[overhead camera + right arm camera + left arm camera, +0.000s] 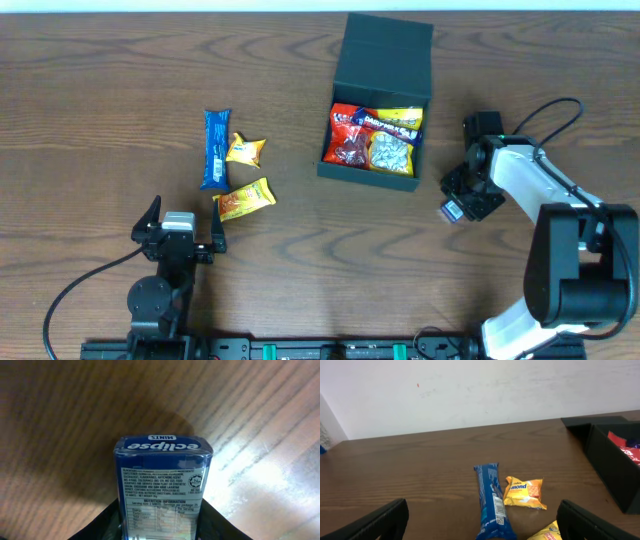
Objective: Pack container
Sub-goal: 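Grasp the eclipse mints tin with the right gripper, then carry the mints tin toward the box's right side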
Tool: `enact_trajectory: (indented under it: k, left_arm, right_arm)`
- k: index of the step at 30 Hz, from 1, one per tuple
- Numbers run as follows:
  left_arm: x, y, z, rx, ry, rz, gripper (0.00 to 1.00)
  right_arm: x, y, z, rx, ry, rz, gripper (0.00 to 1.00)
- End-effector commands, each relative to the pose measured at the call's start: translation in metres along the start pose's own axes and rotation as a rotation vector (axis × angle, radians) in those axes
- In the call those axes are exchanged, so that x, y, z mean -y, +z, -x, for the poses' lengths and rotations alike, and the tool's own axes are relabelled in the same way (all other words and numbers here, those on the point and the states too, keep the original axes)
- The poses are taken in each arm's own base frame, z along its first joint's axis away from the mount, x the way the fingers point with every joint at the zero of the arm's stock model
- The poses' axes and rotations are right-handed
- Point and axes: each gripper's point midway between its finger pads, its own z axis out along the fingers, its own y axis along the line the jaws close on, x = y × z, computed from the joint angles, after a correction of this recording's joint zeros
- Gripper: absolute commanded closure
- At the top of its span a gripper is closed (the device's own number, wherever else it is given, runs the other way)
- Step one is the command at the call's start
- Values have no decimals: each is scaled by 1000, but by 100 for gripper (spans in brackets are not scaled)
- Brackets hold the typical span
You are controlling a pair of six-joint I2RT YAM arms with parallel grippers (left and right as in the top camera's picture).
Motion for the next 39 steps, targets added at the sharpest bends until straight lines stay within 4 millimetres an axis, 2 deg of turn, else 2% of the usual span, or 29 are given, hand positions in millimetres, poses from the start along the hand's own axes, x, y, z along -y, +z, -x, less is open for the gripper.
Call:
enact_trajectory:
  k: [1,9,12,17,21,25,31,39]
  left_arm:
    - [-2,1,-19,-60,-4,17,5]
    - [-2,1,-19,-60,-4,17,5]
    - [-2,1,-19,-60,-4,17,5]
    - [-2,1,-19,-60,-4,17,5]
    - [-2,1,-19,-60,-3,17,5]
    - [-2,1,-19,-60,-3,17,5]
    - [-2,1,-19,-60,-3,17,5]
    - [-2,1,-19,-60,-4,16,4]
  right_arm:
    - [-9,3,-4,-48,-23,58,58]
    - [-38,-3,-18,-139,-100,217,62]
    - [-40,-3,-18,-140,-101,227,66]
    - [-48,-6,-17,-152,-141,284,63]
    - [-55,-11,-19,-200,-167,361,65]
    - [-60,-21,-22,-287,-161,465,66]
    - [-72,-47,-27,-399,-228,692,60]
    - [-71,-55,-22,-370,-353,792,63]
